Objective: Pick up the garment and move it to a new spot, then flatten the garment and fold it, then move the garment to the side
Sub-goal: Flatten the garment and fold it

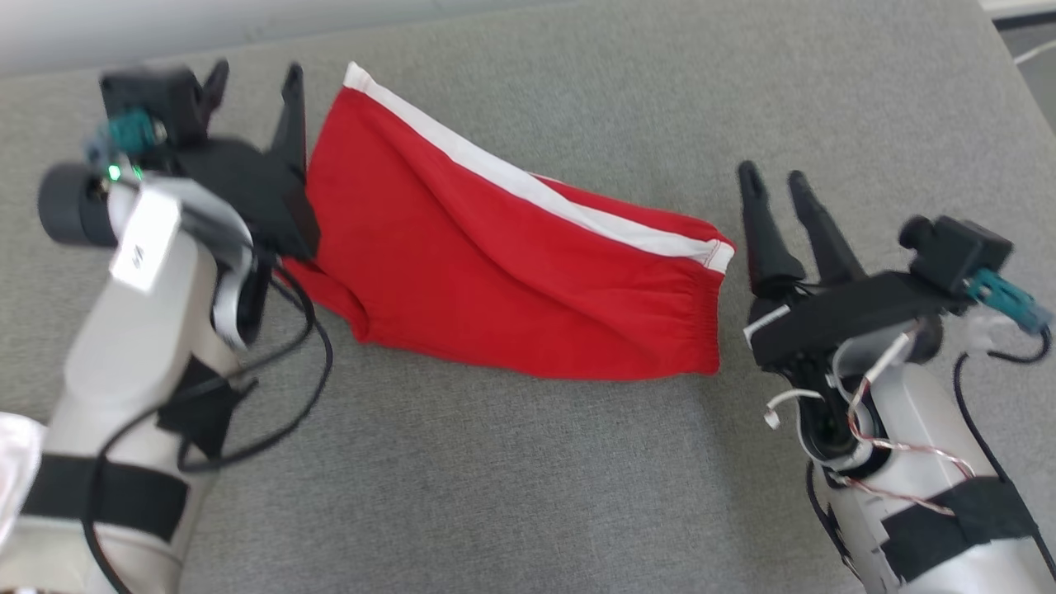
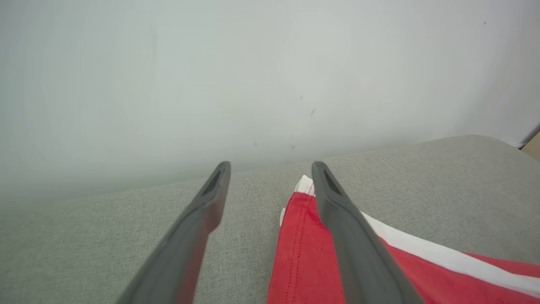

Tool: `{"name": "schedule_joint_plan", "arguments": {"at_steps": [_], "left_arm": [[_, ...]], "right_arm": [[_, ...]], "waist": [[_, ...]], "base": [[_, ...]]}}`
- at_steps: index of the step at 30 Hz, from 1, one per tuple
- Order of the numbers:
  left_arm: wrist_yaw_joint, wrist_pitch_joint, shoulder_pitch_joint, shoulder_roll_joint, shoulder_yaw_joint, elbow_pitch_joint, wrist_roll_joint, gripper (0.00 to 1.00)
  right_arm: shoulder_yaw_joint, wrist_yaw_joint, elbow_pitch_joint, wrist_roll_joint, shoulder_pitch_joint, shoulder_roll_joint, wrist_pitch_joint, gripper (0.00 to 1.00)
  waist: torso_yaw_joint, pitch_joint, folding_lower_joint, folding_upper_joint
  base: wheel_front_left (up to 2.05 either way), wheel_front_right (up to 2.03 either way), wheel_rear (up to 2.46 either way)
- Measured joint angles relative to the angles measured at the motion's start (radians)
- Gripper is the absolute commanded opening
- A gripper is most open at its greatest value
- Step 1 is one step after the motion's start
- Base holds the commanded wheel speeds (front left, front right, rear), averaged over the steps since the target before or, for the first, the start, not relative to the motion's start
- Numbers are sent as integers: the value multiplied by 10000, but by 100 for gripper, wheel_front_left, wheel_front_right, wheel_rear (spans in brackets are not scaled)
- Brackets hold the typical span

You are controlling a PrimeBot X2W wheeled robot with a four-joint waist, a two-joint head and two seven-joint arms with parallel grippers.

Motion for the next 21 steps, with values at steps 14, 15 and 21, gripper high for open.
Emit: {"name": "schedule_joint_plan", "arguments": {"at_steps": [14,15,21], "left_arm": [[190,-2065,3948,407,0,-1733,121,100],[224,-2063,4295,430,33,-1904,115,100],[349,-2067,6501,564,178,-3300,-10,100]], "right_arm": [[-671,-383,-865,-1246,2355,-431,-1944,100],[-759,-443,-951,-1283,2593,-424,-1971,100],[-1239,-633,-1576,-1427,3886,-303,-2025,100]], "waist": [[660,-1622,-2,-1],[710,-1762,-2,-1],[1019,-2560,-3,-2]], "base": [[0,0,0],[0,0,0],[0,0,0]]}}
